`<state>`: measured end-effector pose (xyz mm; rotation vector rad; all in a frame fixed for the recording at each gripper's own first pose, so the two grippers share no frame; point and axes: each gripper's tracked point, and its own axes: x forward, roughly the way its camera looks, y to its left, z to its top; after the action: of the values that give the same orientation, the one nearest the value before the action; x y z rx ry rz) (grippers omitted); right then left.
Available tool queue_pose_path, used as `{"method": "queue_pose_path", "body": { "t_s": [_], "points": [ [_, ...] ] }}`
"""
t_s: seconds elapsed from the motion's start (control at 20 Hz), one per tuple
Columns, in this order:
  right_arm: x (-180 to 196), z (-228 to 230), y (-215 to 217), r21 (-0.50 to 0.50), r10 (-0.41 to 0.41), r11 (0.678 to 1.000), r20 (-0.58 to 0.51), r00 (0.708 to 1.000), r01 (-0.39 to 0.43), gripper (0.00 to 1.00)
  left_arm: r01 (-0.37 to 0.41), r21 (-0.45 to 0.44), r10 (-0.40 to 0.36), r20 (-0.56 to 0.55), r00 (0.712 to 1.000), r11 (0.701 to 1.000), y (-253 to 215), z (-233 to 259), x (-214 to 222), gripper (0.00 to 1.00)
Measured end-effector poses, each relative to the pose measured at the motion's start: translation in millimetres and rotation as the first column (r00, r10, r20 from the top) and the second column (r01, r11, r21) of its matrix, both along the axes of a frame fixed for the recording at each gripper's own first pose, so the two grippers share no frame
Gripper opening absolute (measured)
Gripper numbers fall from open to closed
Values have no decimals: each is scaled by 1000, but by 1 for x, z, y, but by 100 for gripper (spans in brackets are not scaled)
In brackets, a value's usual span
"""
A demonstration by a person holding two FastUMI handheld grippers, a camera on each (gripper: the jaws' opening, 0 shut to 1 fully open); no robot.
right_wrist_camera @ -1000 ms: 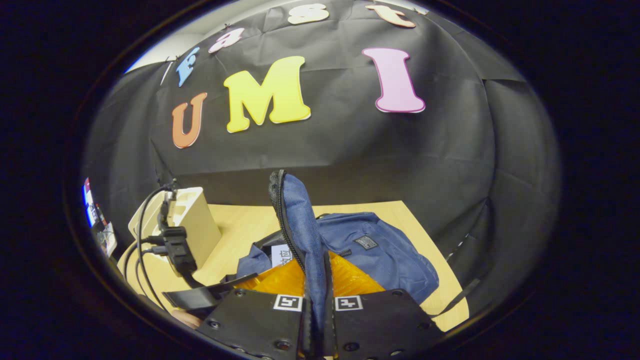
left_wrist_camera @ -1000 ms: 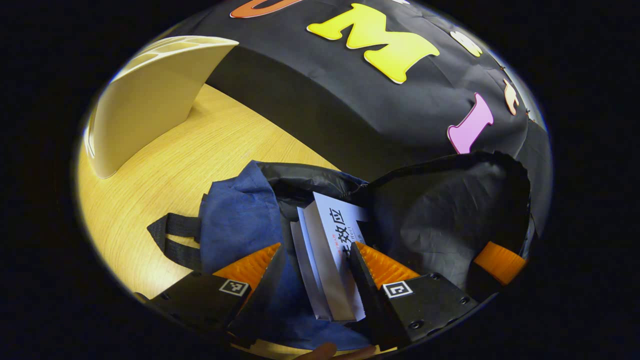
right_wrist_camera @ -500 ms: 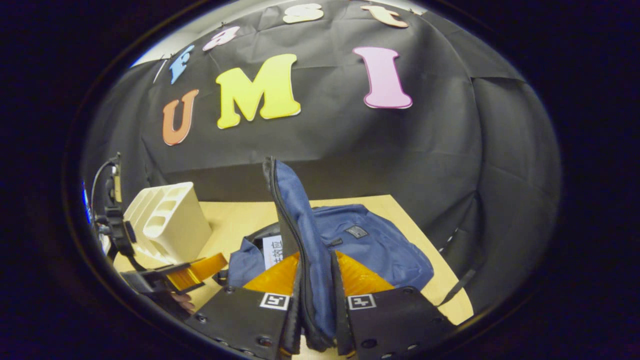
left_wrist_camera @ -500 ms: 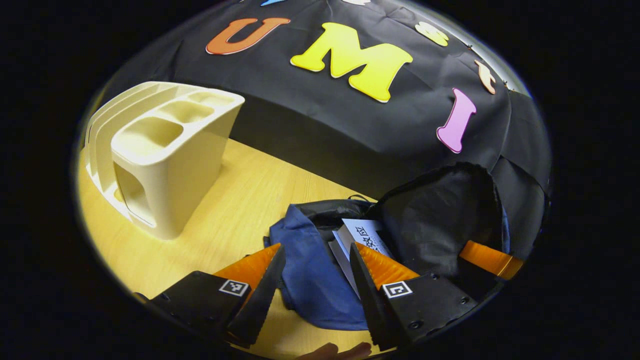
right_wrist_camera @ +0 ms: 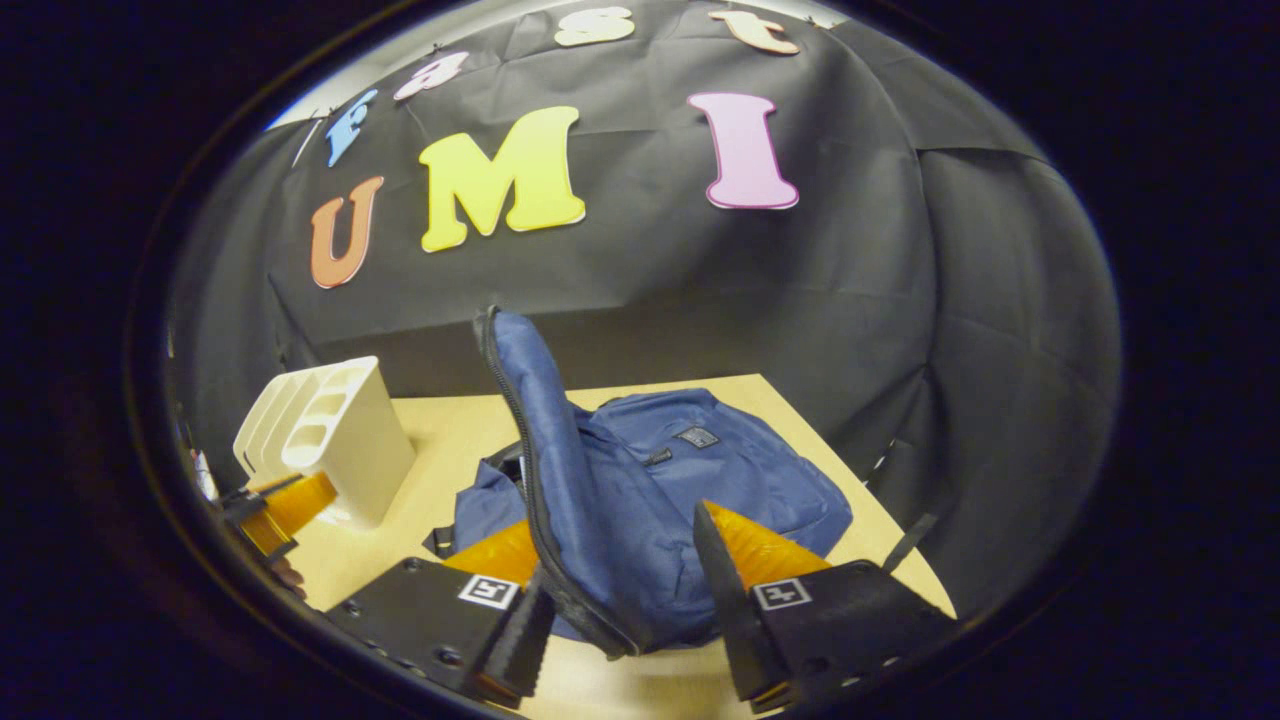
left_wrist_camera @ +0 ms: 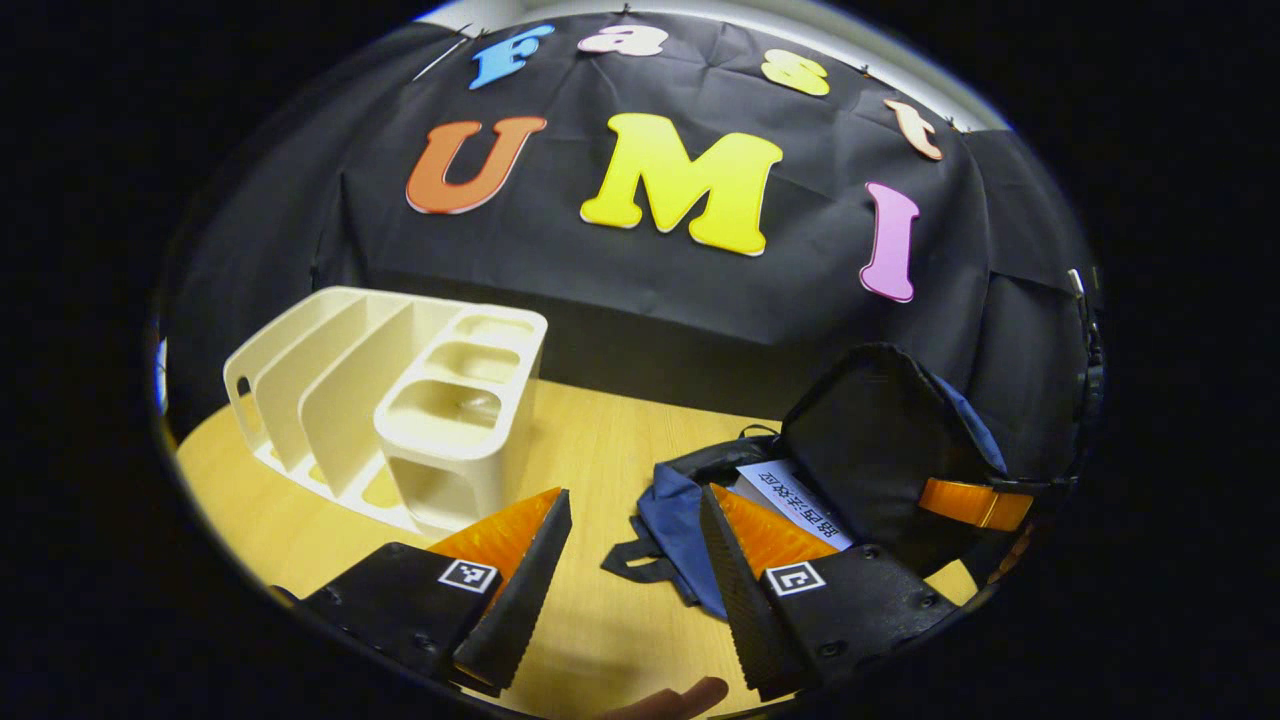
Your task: Open the schoolbag, grab two books from the bookshelf and put them into the schoolbag.
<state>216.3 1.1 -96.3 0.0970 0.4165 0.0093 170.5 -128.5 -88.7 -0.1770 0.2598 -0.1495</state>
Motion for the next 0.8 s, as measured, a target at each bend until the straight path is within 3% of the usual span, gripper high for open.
{"method": "queue_pose_path", "body": {
  "t_s": [0.4, 0.65, 0.8],
  "points": [
    [-39, 15, 10, -4, 29, 1000, 58, 998, -29, 98, -43, 111, 26, 147, 989, 993, 33, 57, -60, 94],
    [-83, 30, 13, -50, 40, 998, 121, 992, -34, 98, -79, 186, 42, 198, 979, 979, 52, 70, -110, 97],
    [-119, 49, 11, -55, 38, 998, 194, 980, -28, 97, -85, 156, 54, 193, 980, 984, 59, 70, -138, 96]
  ]
}}
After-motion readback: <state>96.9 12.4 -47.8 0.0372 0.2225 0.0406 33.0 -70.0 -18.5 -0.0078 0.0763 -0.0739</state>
